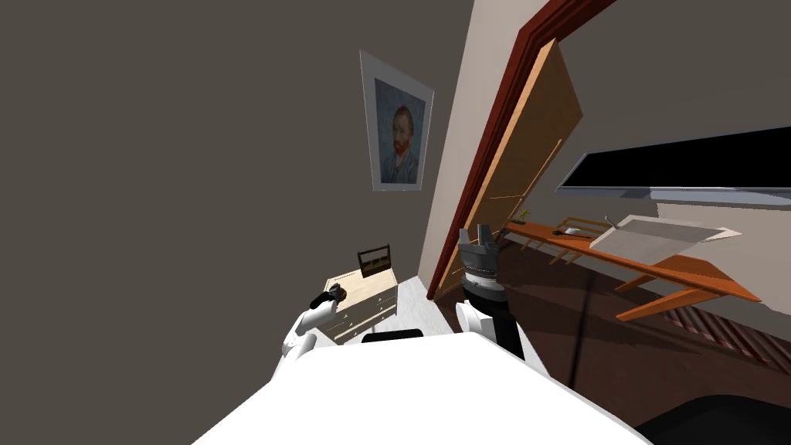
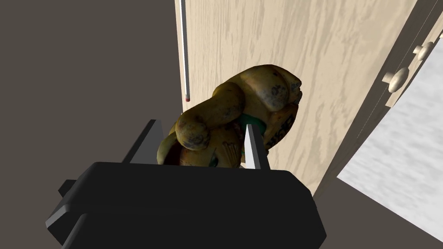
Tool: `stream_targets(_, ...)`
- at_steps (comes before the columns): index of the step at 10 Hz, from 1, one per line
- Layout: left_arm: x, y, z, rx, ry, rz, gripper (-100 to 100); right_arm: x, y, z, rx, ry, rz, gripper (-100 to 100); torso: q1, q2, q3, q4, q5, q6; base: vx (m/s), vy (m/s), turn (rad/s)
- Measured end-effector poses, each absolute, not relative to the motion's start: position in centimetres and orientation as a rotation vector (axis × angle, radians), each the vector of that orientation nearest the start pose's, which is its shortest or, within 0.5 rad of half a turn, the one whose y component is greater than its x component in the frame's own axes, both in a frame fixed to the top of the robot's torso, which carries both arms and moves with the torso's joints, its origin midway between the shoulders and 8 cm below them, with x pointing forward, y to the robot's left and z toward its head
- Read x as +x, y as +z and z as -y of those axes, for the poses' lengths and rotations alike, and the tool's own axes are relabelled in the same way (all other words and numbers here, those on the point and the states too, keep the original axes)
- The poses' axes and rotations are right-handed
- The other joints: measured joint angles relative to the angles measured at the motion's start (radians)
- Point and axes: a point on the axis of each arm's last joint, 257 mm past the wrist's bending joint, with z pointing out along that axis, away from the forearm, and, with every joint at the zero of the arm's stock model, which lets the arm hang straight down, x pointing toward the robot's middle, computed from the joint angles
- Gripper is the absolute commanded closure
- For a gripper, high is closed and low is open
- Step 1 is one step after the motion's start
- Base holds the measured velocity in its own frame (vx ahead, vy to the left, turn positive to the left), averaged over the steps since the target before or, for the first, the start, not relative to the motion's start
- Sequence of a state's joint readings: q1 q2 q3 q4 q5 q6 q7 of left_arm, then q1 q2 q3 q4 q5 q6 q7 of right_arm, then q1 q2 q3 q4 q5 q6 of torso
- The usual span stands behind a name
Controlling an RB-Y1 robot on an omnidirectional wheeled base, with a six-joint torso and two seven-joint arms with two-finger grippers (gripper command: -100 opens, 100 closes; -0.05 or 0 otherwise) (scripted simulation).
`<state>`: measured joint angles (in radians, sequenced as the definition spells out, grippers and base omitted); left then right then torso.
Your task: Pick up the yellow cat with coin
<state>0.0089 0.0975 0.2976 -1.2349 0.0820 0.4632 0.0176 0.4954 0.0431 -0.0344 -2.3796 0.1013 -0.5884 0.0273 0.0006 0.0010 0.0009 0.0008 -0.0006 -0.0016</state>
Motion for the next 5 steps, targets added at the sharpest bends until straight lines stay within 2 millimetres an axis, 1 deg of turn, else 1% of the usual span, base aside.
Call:
stream_targets(1, 42.0, -48.3, -39.7, -1.980, -0.583, -1.404, 100, 30.5, 8.3, 27.1, 0.456, 1.213, -0.512, 0, 0.000, 0.000, 0.000, 0.000, 0.000, 0.000, 0.000, 0.000, 0.000)
stream_targets(2, 42.0, -48.3, -39.7, -1.980, -0.583, -1.404, 0, 30.5, 8.3, 27.1, 0.456, 1.213, -0.512, 0, 0.000, 0.000, 0.000, 0.000, 0.000, 0.000, 0.000, 0.000, 0.000)
stream_targets(3, 42.0, -48.3, -39.7, -1.981, -0.583, -1.404, 100, 30.5, 8.3, 27.1, 0.456, 1.213, -0.512, 0, 0.000, 0.000, 0.000, 0.000, 0.000, 0.000, 0.012, 0.014, 0.331)
stream_targets(4, 42.6, -48.2, -38.7, -1.970, -0.595, -1.425, 100, 30.5, 8.3, 27.1, 0.457, 1.213, -0.512, 0, 0.001, 0.000, 0.000, 0.000, -0.001, -0.002, 0.032, 0.016, 0.466)
stream_targets(5, 43.4, -48.0, -37.1, -1.953, -0.612, -1.457, 100, 30.5, 8.3, 27.1, 0.457, 1.213, -0.512, 0, 0.001, -0.001, 0.000, 0.000, 0.000, -0.002, 0.027, 0.003, 0.223)
